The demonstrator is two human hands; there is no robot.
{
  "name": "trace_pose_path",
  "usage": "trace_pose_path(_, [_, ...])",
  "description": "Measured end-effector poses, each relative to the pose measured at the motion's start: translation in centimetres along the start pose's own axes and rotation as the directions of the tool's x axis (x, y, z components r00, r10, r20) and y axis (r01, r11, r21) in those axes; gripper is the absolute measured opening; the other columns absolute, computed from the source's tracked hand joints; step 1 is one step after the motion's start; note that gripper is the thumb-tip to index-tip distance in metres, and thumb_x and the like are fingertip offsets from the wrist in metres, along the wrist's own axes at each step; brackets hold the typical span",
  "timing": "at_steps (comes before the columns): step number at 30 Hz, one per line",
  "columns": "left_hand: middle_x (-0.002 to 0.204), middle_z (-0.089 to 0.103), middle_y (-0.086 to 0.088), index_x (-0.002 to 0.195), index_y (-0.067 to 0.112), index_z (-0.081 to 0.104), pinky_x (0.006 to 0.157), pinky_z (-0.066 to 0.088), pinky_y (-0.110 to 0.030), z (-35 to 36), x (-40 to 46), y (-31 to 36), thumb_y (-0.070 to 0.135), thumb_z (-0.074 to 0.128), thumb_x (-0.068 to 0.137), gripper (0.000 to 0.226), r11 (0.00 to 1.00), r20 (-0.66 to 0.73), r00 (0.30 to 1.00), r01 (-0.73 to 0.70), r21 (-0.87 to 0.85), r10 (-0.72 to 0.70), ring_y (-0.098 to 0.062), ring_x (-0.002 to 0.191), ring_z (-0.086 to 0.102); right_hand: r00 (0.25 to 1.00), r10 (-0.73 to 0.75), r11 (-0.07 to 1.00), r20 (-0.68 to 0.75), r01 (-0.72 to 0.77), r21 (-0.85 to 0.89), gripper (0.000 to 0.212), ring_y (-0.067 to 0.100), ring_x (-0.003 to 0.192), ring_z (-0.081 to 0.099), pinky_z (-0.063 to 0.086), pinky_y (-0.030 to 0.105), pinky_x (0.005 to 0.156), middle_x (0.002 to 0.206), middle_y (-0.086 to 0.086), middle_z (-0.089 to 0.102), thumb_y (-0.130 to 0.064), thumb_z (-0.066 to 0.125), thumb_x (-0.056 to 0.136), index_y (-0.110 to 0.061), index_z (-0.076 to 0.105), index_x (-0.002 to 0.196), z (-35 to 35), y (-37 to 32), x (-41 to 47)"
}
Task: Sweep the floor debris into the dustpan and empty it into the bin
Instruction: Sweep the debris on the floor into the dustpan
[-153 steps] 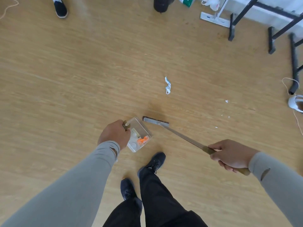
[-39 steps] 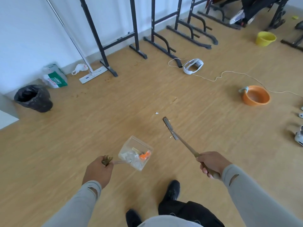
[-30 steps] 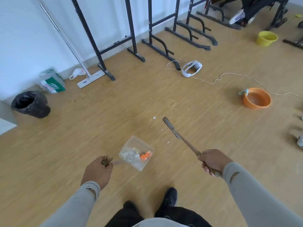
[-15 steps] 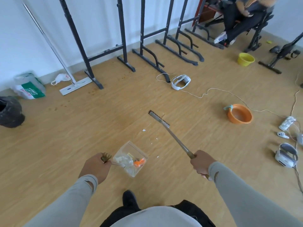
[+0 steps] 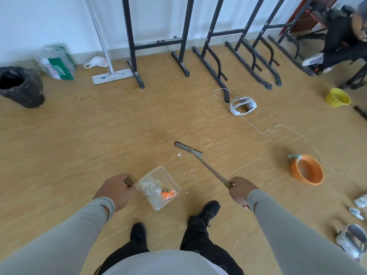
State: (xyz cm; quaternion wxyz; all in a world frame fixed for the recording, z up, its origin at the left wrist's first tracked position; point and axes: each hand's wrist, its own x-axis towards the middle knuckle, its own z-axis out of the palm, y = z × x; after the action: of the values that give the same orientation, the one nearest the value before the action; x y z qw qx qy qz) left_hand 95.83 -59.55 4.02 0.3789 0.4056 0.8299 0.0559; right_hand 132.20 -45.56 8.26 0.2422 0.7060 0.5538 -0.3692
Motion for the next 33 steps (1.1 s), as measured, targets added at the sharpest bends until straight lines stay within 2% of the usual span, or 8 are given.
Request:
trace_pose_path(4, [0.083,0.065,0.0,0.088,0.021,0.059,0.069,0.056,-0.037,1.7,0.4,2.3,0.04,0.061,0.095,0.021,0.995,-0.017,0.995,0.098,-0.017,-0.098,-0.021,0.072,0.064,0.998,-0.065,0.988,0.023,0.068,-0.136,0.036,0.026,0.07,0.059,0.055,0.034,0.062,0.099,0.012,0.064,-0.014,0.04,0.098,-0.02,0.052,0.131,-3.9,-1.0,5.3])
trace_pose_path(8, [0.079,0.067,0.0,0.09,0.024,0.06,0.063,0.055,-0.033,3.4,-0.1,5.3,0.04,0.062,0.095,0.017,0.975,-0.046,0.974,0.223,-0.005,-0.223,-0.02,0.068,0.065,0.988,-0.132,0.955,0.085,0.15,-0.257,0.031,0.023,0.068,0.056,0.051,0.032,0.062,0.096,0.009,0.061,-0.013,0.041,0.1,-0.015,0.053,0.129,-7.6,-1.5,10.9])
trace_pose_path(12, [0.074,0.067,-0.001,0.091,0.025,0.06,0.054,0.048,-0.029,5.5,-0.9,9.0,0.041,0.061,0.097,0.017,0.945,-0.088,0.941,0.325,-0.022,-0.326,-0.021,0.061,0.063,0.975,-0.156,0.914,0.156,0.202,-0.351,0.034,0.02,0.071,0.058,0.058,0.033,0.073,0.094,0.006,0.058,-0.011,0.041,0.101,-0.014,0.05,0.134,-10.2,-0.5,15.8])
trace_pose_path(15, [0.076,0.067,0.0,0.098,0.024,0.06,0.053,0.047,-0.029,6.9,-1.5,10.9,0.041,0.061,0.097,0.017,0.923,-0.109,0.917,0.381,-0.042,-0.384,-0.021,0.062,0.064,0.972,-0.134,0.889,0.195,0.205,-0.409,0.041,0.02,0.069,0.059,0.054,0.03,0.063,0.091,0.006,0.059,-0.009,0.04,0.1,-0.014,0.05,0.139,-11.0,1.3,18.0])
trace_pose_path(19, [0.077,0.068,0.0,0.101,0.026,0.06,0.054,0.049,-0.03,8.0,-2.5,12.6,0.039,0.061,0.098,0.014,0.916,-0.112,0.91,0.396,-0.06,-0.4,-0.021,0.062,0.065,0.966,-0.136,0.853,0.221,0.228,-0.47,0.049,0.018,0.067,0.06,0.05,0.026,0.053,0.092,0.003,0.06,-0.008,0.039,0.098,-0.02,0.05,0.144,-11.5,4.8,18.6])
trace_pose_path(23, [0.075,0.068,-0.001,0.098,0.025,0.061,0.055,0.05,-0.031,8.6,-3.9,13.1,0.039,0.06,0.098,0.013,0.926,-0.11,0.92,0.377,-0.016,-0.377,-0.022,0.061,0.065,0.963,-0.131,0.835,0.234,0.235,-0.499,0.051,0.016,0.067,0.06,0.05,0.025,0.053,0.092,0.001,0.06,-0.006,0.04,0.097,-0.021,0.048,0.145,-11.0,8.2,17.2])
trace_pose_path(27, [0.079,0.067,0.001,0.104,0.026,0.061,0.054,0.046,-0.029,9.5,-5.9,13.0,0.038,0.06,0.099,0.013,0.94,-0.117,0.933,0.341,-0.015,-0.34,-0.019,0.064,0.066,0.959,-0.105,0.84,0.261,0.227,-0.493,0.051,0.015,0.068,0.06,0.052,0.023,0.056,0.096,0.0,0.059,-0.006,0.042,0.097,-0.02,0.049,0.145,-9.0,11.5,14.3])
trace_pose_path(33, [0.082,0.067,0.005,0.101,0.026,0.063,0.063,0.053,-0.031,13.1,-10.5,10.1,0.042,0.06,0.096,0.016,0.958,-0.125,0.95,0.282,-0.054,-0.287,-0.018,0.07,0.065,0.958,-0.094,0.834,0.272,0.226,-0.504,0.058,0.016,0.071,0.06,0.054,0.024,0.061,0.091,-0.001,0.057,-0.003,0.038,0.096,-0.024,0.044,0.15,-5.2,15.4,8.5])
